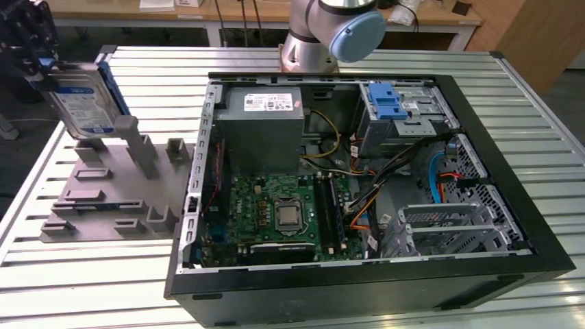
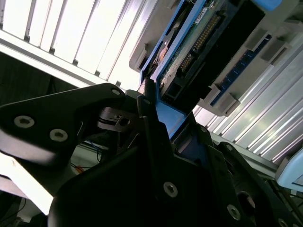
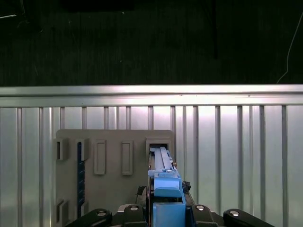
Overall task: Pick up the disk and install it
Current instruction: 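Pick up the disk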
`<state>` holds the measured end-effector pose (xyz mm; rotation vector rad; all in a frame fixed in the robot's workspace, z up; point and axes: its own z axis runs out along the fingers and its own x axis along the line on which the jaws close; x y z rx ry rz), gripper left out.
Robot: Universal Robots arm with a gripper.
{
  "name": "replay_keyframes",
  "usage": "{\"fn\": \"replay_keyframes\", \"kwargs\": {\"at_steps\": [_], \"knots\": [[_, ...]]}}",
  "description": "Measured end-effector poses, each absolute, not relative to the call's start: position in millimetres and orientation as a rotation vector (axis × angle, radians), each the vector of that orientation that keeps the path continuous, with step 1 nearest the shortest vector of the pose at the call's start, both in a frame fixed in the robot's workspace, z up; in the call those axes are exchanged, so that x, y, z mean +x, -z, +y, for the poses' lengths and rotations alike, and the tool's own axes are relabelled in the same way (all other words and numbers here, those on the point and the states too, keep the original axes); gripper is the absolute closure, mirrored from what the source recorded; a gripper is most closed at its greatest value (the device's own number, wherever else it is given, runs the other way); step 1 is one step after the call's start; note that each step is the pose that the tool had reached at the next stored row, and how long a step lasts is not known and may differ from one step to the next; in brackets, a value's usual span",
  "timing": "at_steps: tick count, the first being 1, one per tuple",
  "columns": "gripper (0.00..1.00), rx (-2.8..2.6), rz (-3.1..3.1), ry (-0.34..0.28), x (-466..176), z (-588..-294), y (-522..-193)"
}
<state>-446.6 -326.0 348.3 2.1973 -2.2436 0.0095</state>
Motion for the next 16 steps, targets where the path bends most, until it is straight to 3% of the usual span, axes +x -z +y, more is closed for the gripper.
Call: {"fn": "replay_keyframes", "kwargs": {"at_steps": [16], "knots": [[0.64,2.197,-2.244,-0.01,-446.6,-326.0,-356.5]]}}
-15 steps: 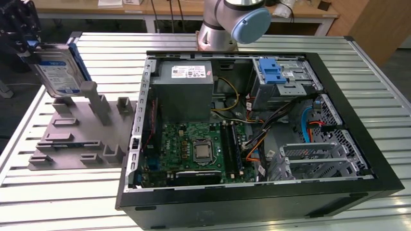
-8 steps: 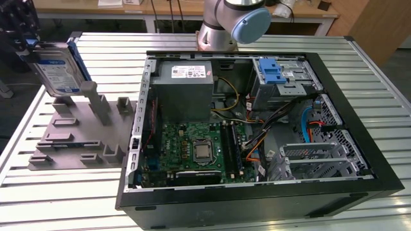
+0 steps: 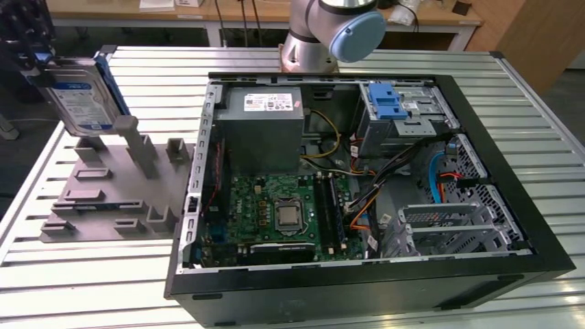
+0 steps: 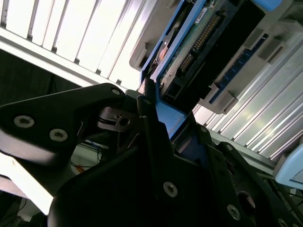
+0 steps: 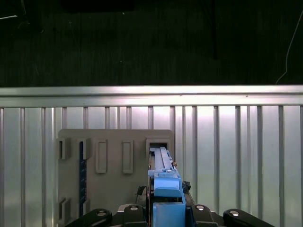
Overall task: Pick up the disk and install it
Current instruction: 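Pick up the disk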
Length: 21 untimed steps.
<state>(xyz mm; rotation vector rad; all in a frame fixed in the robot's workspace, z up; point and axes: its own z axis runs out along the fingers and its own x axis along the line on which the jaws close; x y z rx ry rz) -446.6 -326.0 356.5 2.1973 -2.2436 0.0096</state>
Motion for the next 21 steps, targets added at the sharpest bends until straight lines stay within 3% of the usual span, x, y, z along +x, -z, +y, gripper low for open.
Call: {"fn": "replay_keyframes", "kwargs": {"at_steps": [21], "knots": [[0.64,2.197,-2.244,-0.01,-446.6,-325.9,-367.7]]}}
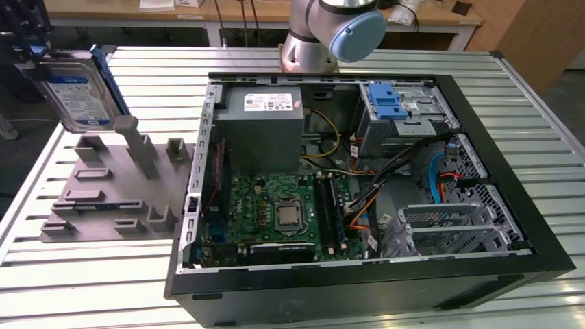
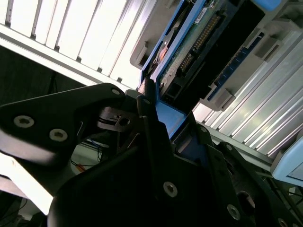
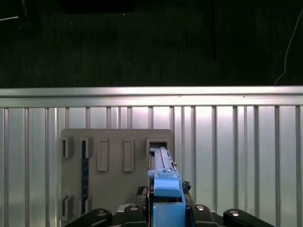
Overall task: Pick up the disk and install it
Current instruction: 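Pick up the disk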
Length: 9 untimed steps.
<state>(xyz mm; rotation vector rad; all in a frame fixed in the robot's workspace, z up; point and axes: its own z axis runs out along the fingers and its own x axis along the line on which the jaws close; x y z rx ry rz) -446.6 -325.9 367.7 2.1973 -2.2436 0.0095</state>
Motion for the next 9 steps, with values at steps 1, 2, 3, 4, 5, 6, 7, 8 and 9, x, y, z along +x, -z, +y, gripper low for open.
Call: {"fn": "replay_keyframes", "kwargs": {"at_steps": [1,2,3,4,5,6,7,8,9], "knots": [[0.64,2.197,-2.244,-0.01,-446.6,-325.9,-368.1],[0.64,2.197,-2.244,-0.01,-446.6,-325.9,-368.5],[0.64,2.197,-2.244,-0.009,-446.5,-325.9,-368.8],[0.64,2.197,-2.244,-0.009,-446.5,-325.9,-369.1],[0.64,2.197,-2.244,-0.009,-446.5,-325.9,-369.5],[0.64,2.197,-2.244,-0.009,-446.6,-325.9,-369.8],[0.64,2.197,-2.244,-0.01,-446.6,-325.8,-370.2],[0.64,2.197,-2.244,-0.01,-446.6,-325.8,-370.4],[0.64,2.197,-2.244,-0.01,-446.6,-325.8,-370.8]]}}
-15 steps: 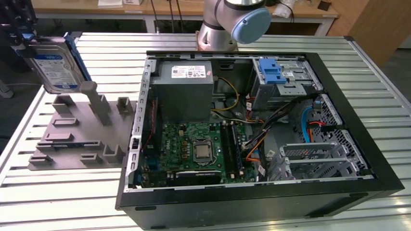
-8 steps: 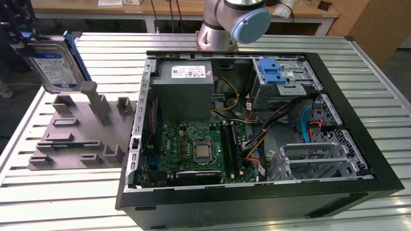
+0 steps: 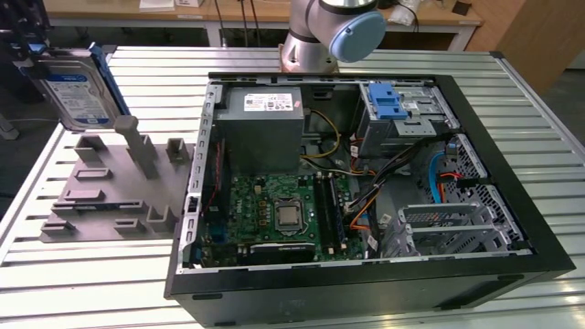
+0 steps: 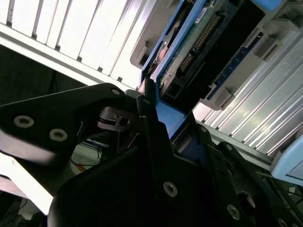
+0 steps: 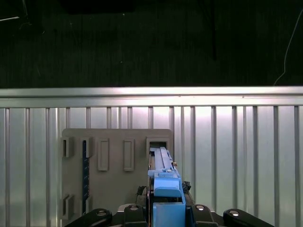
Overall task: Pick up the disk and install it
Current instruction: 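Pick up the disk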
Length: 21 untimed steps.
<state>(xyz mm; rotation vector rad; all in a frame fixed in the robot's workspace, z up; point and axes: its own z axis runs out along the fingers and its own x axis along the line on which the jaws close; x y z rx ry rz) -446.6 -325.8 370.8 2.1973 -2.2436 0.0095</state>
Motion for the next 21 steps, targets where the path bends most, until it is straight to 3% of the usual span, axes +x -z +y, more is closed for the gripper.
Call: {"fn": "replay_keyframes", "kwargs": {"at_steps": [21], "knots": [[0.64,2.197,-2.244,-0.01,-446.5,-325.8,-377.0]]}}
